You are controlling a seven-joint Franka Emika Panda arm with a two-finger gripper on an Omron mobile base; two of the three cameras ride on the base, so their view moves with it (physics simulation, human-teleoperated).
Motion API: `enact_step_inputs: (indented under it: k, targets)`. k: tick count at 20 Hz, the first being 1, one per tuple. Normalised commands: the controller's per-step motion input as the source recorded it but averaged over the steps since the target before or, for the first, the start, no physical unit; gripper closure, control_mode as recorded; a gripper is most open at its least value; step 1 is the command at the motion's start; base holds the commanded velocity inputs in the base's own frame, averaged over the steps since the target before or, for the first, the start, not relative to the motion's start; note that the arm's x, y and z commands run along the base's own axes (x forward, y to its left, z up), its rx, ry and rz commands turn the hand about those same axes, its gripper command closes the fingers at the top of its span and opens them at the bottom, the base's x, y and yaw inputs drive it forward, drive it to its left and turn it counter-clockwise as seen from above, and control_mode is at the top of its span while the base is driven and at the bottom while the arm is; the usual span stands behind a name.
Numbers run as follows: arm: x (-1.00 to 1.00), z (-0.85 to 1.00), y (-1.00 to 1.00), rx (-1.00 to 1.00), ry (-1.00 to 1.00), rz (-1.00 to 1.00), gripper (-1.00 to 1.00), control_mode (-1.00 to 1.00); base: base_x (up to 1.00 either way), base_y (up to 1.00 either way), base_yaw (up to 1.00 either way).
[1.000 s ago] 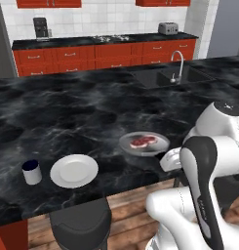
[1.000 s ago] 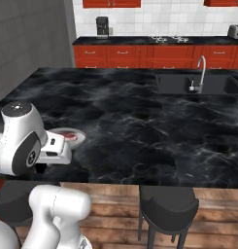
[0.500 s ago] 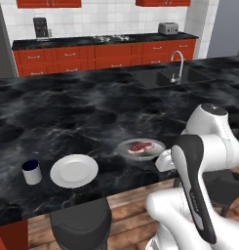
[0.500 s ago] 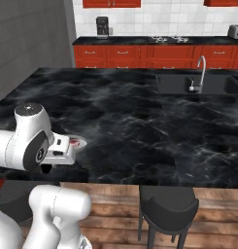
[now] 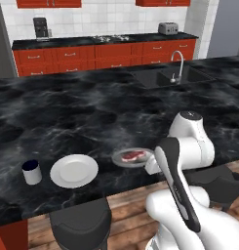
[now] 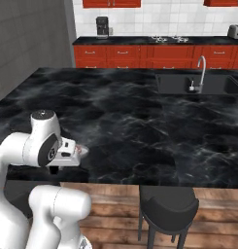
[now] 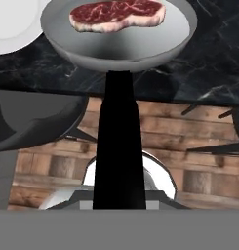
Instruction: Pick up the pan with the steak in it and place it on the dining table. Then place the steak on the plate.
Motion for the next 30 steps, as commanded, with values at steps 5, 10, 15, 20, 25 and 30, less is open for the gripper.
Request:
enact_step_inputs:
  k: [5,10,15,20,25,30]
  targets:
    - [0.31,-0.59,0.13,0.0,0.0,0.03,1.0,-1.0,0.0,0.0,0.0]
    - [0.38,-0.53,0.12,0.0,-0.02,0.01,1.0,-1.0,0.0,0.0,0.0]
    - [0.35,-0.42,0.03,0.0,-0.07,0.01,1.0,-1.0,0.0,0.0,0.0]
    - [0.25,-0.33,0.0,-0.02,-0.08,0.0,1.0,-1.0,0.0,0.0,0.0]
    - [0.18,-0.4,0.0,-0.01,-0.11,0.0,1.0,-1.0,0.0,0.0,0.0]
    - [0.0,-0.43,0.0,-0.01,-0.09,0.0,1.0,-1.0,0.0,0.0,0.0]
